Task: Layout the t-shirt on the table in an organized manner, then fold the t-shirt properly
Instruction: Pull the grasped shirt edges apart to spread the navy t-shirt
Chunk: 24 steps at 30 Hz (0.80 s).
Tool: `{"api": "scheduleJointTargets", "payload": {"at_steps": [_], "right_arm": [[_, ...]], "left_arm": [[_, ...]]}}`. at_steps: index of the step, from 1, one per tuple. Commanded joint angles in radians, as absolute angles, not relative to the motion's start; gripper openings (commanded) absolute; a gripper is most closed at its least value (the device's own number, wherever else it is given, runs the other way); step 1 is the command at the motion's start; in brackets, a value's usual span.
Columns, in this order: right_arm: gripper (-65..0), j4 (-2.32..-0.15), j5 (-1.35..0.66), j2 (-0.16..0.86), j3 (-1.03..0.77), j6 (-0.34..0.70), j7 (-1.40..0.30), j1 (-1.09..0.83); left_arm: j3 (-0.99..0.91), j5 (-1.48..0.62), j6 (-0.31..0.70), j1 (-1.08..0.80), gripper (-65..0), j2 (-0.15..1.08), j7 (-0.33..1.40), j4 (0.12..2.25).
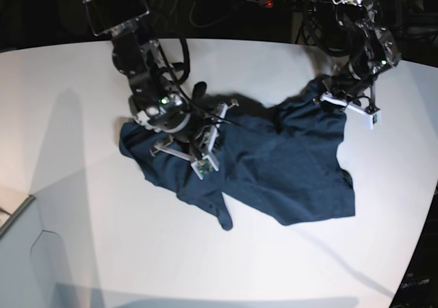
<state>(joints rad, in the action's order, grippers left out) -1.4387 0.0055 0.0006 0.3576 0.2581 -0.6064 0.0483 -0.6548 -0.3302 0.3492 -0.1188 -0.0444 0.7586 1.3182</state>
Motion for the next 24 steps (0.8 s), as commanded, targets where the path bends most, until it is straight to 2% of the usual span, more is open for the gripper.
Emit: {"api": "scheduleJointTargets", "payload": {"at_steps": [1,13,16,19,24], "right_arm": [[-65.0,-1.503,-0.001,0.005,0.344,0.274,-0.575,0.051],[-65.0,-1.995,-0.005,0.019,0.048,0.28,-0.567,-0.171],[-65.0,-2.02,-0.005,0.015,-0.047,0.28,-0.536,-0.251],[-65.0,-2.011,-0.007,0.013,-0.12,0.28,-0.437,-0.352],[-65.0,-2.011,-0.007,-0.016,-0.191,0.28,-0.269,-0.501]], "left_arm": [[-0.657,-0.285,0.332,-0.127,-65.0,-0.038,0.799,1.317],[-0.661,-0.285,0.332,-0.12,-65.0,-0.027,0.797,1.319],[-0.661,-0.286,0.332,-0.122,-65.0,-0.013,0.797,1.319],[-0.662,-0.295,0.332,-0.124,-65.0,0.005,0.797,1.319],[-0.662,-0.43,0.332,-0.142,-65.0,0.067,0.803,1.334]]}}
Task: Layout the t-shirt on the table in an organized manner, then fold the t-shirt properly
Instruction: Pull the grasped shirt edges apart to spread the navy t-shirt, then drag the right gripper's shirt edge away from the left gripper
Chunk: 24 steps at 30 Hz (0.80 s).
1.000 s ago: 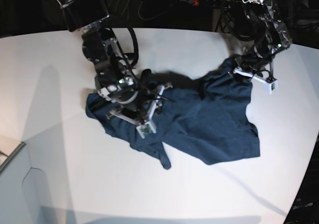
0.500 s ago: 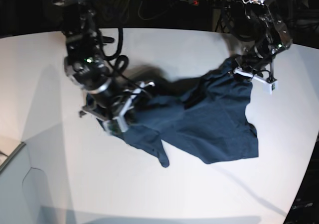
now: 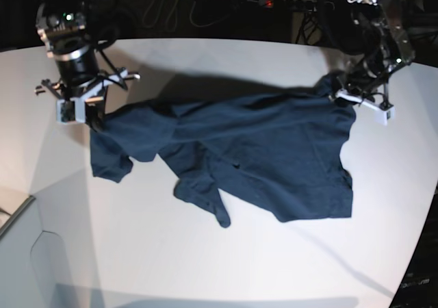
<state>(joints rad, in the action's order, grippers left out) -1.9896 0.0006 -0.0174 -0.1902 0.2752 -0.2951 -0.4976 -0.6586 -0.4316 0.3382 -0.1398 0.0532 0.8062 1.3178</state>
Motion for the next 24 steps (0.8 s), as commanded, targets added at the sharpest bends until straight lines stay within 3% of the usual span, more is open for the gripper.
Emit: {"api": "scheduleJointTargets", "payload": {"at_steps": [1,8,18,24], "right_arm": [[-65.0,-2.011,-0.007,-0.018,-0.193,0.28,-0.251,-0.521],[-65.0,-1.972,-0.007,-0.039,-0.13,0.28,-0.229,-0.587],[-64.2,-1.761,-0.002,-0.035,-0.028,0.28,-0.231,-0.558],[-41.9,-1.811,-0.002,0.001,-0.048,0.28,-0.341,-0.521]], "left_arm": [[-0.662,-0.456,0.332,-0.151,-65.0,0.076,0.803,1.342],[-0.662,-0.599,0.332,-0.2,-65.0,0.111,0.799,1.504],[-0.734,-0.608,0.332,-0.229,-65.0,0.104,0.799,1.664],[-0.746,-0.61,0.332,-0.225,-65.0,0.11,0.799,1.589]]}}
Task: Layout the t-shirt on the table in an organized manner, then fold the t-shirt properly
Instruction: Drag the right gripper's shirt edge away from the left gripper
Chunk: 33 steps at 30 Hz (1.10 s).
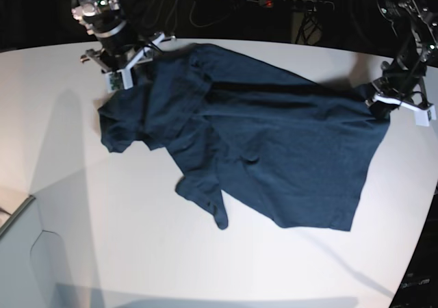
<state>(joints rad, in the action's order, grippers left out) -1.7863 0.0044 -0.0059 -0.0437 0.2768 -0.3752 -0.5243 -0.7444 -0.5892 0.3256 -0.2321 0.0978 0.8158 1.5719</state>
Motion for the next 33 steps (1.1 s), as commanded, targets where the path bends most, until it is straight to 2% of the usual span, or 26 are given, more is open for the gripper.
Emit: {"api": "scheduleJointTargets", "payload": {"at_steps": [1,5,9,13,16,20,22,28,33], "right_arm": [[-38.8,-1.833,-0.002,0.01,-0.054,0.28,-0.363,-0.516],[-32.0,-1.911,-0.002,0.015,-0.073,0.28,-0.395,-0.476],[-32.1,-1.917,-0.002,0.044,-0.051,0.28,-0.449,-0.366],[-31.6,-1.85,-0.002,0.051,0.031,0.28,-0.595,-0.177],[-31.6,-1.744,-0.002,0.047,0.085,0.28,-0.676,-0.031],[-31.5,-1.577,-0.004,0.047,0.17,0.28,-0.702,0.114],[-31.4,-1.495,-0.004,0.047,0.202,0.28,-0.696,0.165],[-24.0,-1.208,-0.005,0.045,0.26,0.311,-0.685,0.309],[-23.3,-1.055,-0.005,0.045,0.255,0.311,-0.584,0.36]], "left_arm": [[-0.746,-0.61,0.332,-0.225,-65.0,0.108,0.799,1.583],[-0.745,-0.61,0.332,-0.225,-65.0,0.104,0.799,1.555],[-0.745,-0.61,0.332,-0.228,-65.0,0.104,0.799,1.546],[-0.745,-0.605,0.332,-0.232,-65.0,0.104,0.799,1.546],[-0.743,-0.604,0.332,-0.232,-65.0,0.104,0.799,1.54],[-0.743,-0.604,0.332,-0.232,-65.0,0.104,0.799,1.54],[-0.742,-0.604,0.332,-0.234,-65.0,0.104,0.799,1.54],[-0.743,-0.604,0.332,-0.234,-65.0,0.104,0.799,1.54],[-0.743,-0.604,0.332,-0.234,-65.0,0.102,0.799,1.54]]}}
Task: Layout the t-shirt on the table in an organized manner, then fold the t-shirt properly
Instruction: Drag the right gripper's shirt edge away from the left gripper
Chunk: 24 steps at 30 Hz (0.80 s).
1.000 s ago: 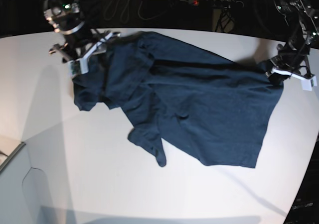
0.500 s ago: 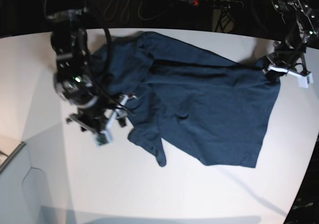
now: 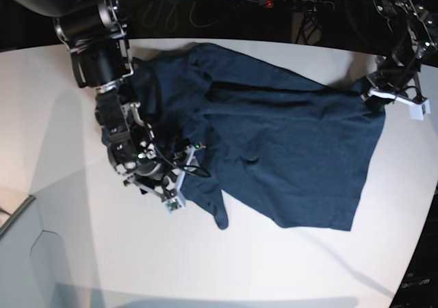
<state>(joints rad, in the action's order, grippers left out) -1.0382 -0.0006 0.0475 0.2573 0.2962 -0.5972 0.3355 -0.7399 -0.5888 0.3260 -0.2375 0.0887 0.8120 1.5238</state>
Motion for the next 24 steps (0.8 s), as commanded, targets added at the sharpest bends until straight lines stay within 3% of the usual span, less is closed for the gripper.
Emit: {"api": "scheduleJointTargets", "payload": {"at_steps": [1,9,12,16,24], "right_arm": [[-23.4,-1.033,-0.005,0.047,0.254,0.311,-0.57,0.364],[-26.1,-0.924,-0.005,0.044,0.26,0.312,-0.501,0.361],[-38.5,-0.912,-0.005,0.042,0.26,0.312,-0.479,0.36],[-63.9,-0.915,-0.005,0.042,0.26,0.312,-0.478,0.363],[-65.0,-1.078,-0.004,0.053,0.255,0.312,-0.476,0.377]], "left_arm": [[-0.743,-0.604,0.332,-0.234,-65.0,0.102,0.799,1.54],[-0.745,-0.604,0.332,-0.234,-65.0,0.102,0.799,1.54],[-0.745,-0.604,0.332,-0.234,-65.0,0.102,0.799,1.54],[-0.745,-0.604,0.332,-0.229,-65.0,0.102,0.799,1.54],[-0.745,-0.61,0.332,-0.229,-65.0,0.102,0.799,1.54]]}}
